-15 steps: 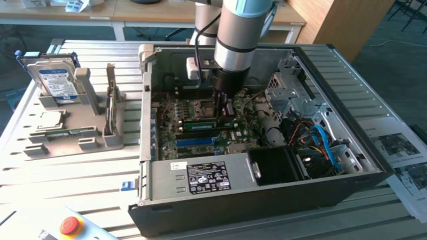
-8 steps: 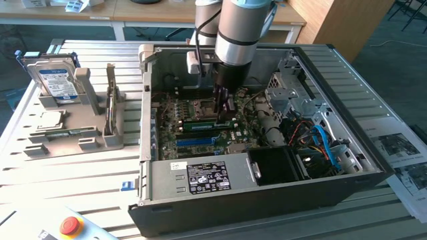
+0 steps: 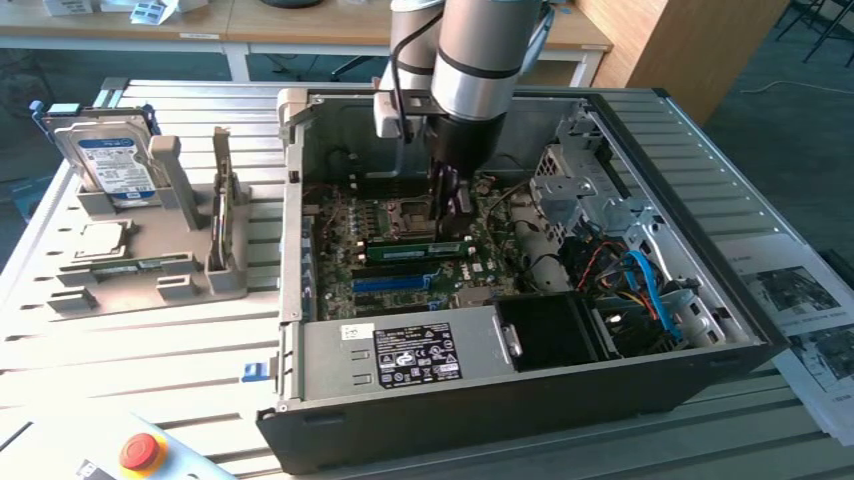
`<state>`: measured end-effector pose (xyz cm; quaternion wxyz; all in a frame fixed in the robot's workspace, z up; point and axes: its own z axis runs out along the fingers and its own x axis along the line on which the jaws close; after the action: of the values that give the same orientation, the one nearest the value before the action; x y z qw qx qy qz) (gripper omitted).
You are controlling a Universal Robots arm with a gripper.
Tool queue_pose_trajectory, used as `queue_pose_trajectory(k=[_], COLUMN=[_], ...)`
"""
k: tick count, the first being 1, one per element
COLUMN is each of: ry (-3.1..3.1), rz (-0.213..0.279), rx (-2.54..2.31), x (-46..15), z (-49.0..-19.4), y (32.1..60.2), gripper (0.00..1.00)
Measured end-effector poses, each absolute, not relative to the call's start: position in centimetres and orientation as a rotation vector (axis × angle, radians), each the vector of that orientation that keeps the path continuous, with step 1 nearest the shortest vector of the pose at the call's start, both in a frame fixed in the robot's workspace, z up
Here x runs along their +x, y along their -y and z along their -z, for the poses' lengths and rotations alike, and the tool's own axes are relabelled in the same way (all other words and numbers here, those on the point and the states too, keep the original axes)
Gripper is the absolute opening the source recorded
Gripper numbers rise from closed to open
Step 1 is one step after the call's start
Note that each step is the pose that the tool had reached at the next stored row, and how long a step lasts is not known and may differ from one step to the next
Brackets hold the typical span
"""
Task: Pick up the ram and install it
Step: 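Insert the ram into the slot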
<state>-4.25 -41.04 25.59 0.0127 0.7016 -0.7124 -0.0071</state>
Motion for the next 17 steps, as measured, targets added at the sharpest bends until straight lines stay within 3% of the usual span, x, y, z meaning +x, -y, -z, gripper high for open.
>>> queue_pose_trajectory(k=[17], ry=[2.22], rz=[0.022], rx=[2.187], x=[-4.2], z=[-27.2], y=[41.0], gripper=[0.43])
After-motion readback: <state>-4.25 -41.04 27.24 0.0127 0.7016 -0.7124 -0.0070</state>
